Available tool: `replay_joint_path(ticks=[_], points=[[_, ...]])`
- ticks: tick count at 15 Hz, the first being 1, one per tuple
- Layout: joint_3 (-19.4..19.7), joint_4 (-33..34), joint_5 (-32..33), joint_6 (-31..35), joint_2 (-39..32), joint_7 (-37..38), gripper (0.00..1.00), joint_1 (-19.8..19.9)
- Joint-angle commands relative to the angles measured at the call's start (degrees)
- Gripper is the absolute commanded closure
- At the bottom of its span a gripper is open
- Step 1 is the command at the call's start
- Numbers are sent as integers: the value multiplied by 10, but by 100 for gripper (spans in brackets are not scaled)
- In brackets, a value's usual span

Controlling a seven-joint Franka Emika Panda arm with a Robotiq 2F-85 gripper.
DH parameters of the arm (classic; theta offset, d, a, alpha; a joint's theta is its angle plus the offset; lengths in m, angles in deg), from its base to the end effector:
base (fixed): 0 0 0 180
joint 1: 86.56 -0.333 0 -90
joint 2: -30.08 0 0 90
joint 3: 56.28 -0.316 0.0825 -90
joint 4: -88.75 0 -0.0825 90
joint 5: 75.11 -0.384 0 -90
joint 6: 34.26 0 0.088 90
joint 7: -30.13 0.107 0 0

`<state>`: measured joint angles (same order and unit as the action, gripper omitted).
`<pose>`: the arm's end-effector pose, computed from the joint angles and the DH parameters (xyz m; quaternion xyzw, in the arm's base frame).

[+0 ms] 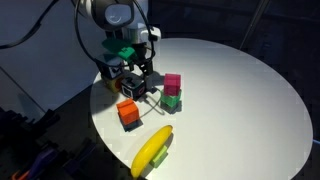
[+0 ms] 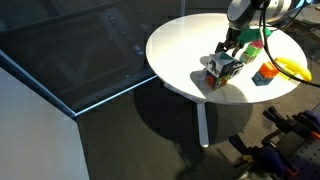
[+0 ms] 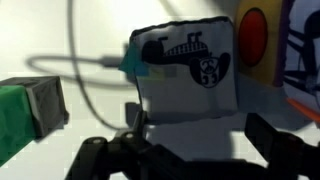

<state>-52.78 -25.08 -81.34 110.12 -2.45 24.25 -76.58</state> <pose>0.5885 -0.1416 0.1717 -0.9941 0.1063 0.0135 0.0169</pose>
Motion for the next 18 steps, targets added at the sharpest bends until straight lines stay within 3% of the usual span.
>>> replay_joint_path(ticks=[1, 9, 10, 11, 14, 18], points=[[2, -6, 16, 3, 2, -10, 0, 1], [9, -15, 41, 5, 6, -16, 0, 1], [11, -15, 44, 4, 6, -13, 25, -1], [12, -15, 47, 3, 5, -13, 27, -1], [14, -13, 53, 1, 5, -9, 52, -2], [17, -10, 56, -7, 8, -2, 77, -5]])
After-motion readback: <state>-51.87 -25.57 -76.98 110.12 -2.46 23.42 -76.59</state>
